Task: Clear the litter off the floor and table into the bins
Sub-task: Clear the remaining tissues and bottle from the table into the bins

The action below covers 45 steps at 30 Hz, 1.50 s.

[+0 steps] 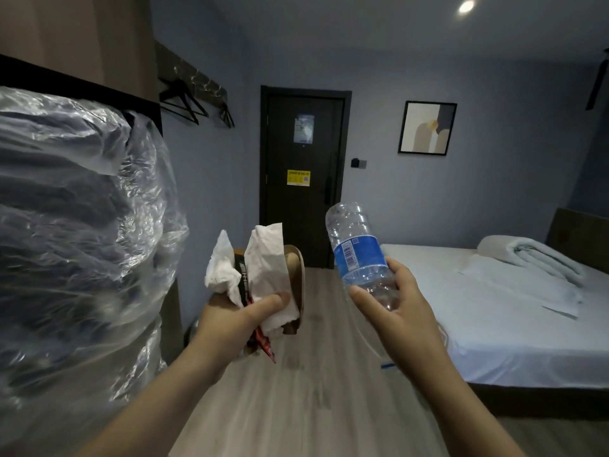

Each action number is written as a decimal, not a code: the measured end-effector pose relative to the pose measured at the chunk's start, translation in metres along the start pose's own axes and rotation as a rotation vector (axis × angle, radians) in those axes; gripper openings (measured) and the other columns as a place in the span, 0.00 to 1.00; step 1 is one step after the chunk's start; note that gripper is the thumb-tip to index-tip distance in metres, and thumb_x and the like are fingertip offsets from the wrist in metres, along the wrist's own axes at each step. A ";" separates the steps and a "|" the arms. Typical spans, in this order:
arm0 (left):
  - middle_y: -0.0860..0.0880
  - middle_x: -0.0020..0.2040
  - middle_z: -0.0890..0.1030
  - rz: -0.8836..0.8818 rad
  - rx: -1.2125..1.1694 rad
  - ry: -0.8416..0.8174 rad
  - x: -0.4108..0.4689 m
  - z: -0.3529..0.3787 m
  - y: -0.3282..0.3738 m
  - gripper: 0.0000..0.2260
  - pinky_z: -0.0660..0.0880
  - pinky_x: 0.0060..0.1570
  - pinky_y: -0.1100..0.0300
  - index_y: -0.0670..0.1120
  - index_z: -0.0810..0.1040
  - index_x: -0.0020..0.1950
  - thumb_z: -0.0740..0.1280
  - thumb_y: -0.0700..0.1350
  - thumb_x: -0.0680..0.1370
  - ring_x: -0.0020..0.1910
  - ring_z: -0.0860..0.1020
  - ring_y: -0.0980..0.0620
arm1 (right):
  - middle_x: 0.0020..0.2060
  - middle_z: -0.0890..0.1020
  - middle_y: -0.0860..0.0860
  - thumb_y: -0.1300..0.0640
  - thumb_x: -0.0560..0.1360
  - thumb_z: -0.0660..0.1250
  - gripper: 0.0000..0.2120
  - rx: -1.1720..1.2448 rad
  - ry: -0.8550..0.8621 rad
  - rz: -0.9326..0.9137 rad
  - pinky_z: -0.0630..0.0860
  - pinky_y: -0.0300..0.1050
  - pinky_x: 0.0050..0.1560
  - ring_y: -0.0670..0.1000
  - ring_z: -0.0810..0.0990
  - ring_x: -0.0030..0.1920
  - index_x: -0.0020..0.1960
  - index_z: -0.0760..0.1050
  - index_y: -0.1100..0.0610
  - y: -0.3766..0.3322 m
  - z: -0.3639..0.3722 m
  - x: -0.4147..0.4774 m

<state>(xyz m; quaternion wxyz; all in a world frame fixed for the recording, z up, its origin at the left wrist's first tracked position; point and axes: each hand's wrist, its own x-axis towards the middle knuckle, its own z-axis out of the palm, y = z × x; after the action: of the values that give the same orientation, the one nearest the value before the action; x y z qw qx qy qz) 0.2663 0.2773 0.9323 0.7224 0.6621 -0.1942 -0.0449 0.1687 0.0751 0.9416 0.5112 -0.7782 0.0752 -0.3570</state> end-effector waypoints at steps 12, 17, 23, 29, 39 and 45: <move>0.48 0.45 0.86 0.013 -0.022 0.105 0.221 0.016 -0.059 0.16 0.79 0.33 0.64 0.47 0.82 0.54 0.77 0.42 0.67 0.42 0.85 0.50 | 0.62 0.74 0.45 0.48 0.71 0.72 0.33 -0.004 -0.067 0.013 0.74 0.31 0.40 0.42 0.77 0.54 0.72 0.62 0.44 0.112 0.074 0.209; 0.43 0.42 0.86 -0.034 -0.011 0.124 0.328 0.002 -0.090 0.17 0.78 0.37 0.55 0.46 0.84 0.48 0.80 0.48 0.63 0.41 0.84 0.42 | 0.60 0.75 0.45 0.49 0.71 0.73 0.33 -0.030 -0.075 0.009 0.74 0.25 0.35 0.39 0.78 0.52 0.72 0.63 0.45 0.151 0.126 0.307; 0.43 0.36 0.84 -0.122 -0.032 0.101 0.467 -0.021 -0.114 0.23 0.75 0.31 0.56 0.46 0.84 0.45 0.80 0.55 0.55 0.31 0.82 0.46 | 0.59 0.76 0.45 0.50 0.70 0.73 0.32 -0.051 -0.081 0.023 0.73 0.23 0.36 0.39 0.78 0.52 0.71 0.64 0.44 0.187 0.186 0.424; 0.43 0.42 0.85 -0.150 -0.009 0.086 0.586 -0.018 -0.149 0.21 0.78 0.46 0.38 0.50 0.84 0.46 0.79 0.56 0.57 0.43 0.83 0.37 | 0.60 0.76 0.45 0.48 0.70 0.73 0.32 -0.065 -0.043 0.053 0.73 0.32 0.40 0.42 0.78 0.53 0.70 0.64 0.43 0.243 0.224 0.524; 0.50 0.45 0.86 -0.133 0.044 0.148 0.785 -0.001 -0.198 0.24 0.80 0.50 0.47 0.50 0.82 0.52 0.78 0.55 0.59 0.44 0.85 0.48 | 0.57 0.73 0.39 0.46 0.70 0.71 0.29 0.015 -0.131 0.054 0.73 0.30 0.35 0.33 0.77 0.48 0.66 0.61 0.36 0.349 0.292 0.710; 0.53 0.48 0.86 -0.099 0.078 0.238 0.905 -0.013 -0.224 0.24 0.78 0.55 0.46 0.51 0.81 0.55 0.79 0.53 0.60 0.48 0.84 0.51 | 0.59 0.73 0.42 0.45 0.70 0.71 0.31 0.006 -0.213 0.022 0.72 0.31 0.39 0.39 0.78 0.50 0.69 0.61 0.40 0.391 0.342 0.827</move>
<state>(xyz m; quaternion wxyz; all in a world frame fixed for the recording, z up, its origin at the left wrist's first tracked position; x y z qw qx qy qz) 1.1468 -0.0285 0.9133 0.7111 0.6990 -0.0759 0.0059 1.0888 -0.2528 0.9294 0.5225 -0.8094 0.0278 -0.2667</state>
